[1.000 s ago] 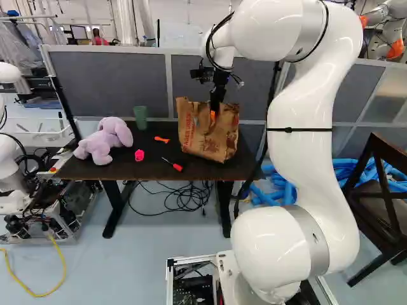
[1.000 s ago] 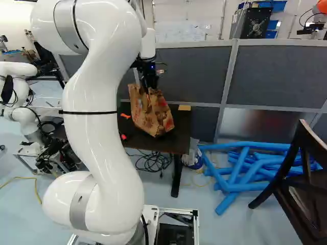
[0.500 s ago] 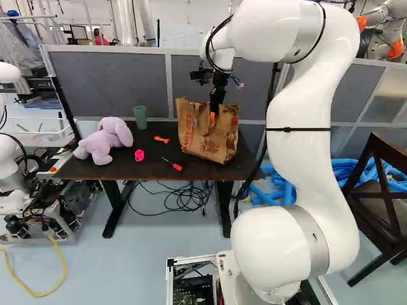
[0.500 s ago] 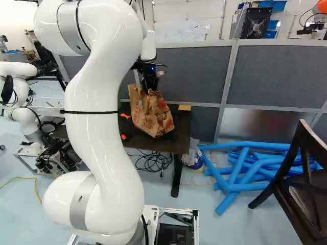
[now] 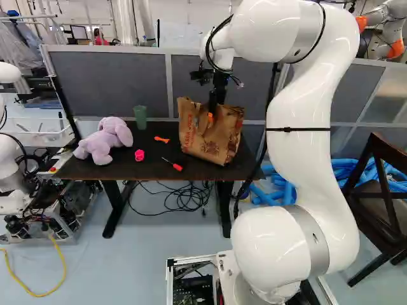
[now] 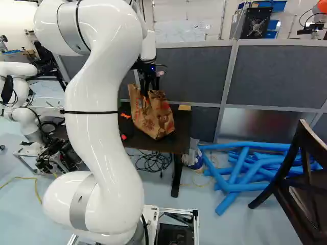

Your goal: Pick up the bag on the ground and place it on the table

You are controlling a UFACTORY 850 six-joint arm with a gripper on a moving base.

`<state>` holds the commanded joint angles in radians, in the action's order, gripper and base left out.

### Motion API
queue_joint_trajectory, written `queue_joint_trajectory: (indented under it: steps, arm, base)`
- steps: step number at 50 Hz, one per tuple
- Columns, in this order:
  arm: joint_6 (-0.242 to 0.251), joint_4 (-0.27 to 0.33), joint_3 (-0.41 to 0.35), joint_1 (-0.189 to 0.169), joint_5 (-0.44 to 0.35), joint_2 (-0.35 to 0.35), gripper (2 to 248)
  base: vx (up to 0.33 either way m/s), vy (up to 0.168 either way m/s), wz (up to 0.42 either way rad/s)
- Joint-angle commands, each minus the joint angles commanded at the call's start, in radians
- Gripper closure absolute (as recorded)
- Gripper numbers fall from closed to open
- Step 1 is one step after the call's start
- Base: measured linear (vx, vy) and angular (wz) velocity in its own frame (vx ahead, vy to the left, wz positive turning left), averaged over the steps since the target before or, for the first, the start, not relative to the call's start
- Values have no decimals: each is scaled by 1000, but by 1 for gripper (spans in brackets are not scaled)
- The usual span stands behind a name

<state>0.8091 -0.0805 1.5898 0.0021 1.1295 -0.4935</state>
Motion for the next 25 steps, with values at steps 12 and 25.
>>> queue_joint_trajectory:
  steps: [12, 25]
  arm:
    - [0, 0, 0, 0, 0, 0, 64]
    - [0, 0, 0, 0, 0, 1, 3]
  base:
    - [0, 0, 0]
    - [0, 0, 0]
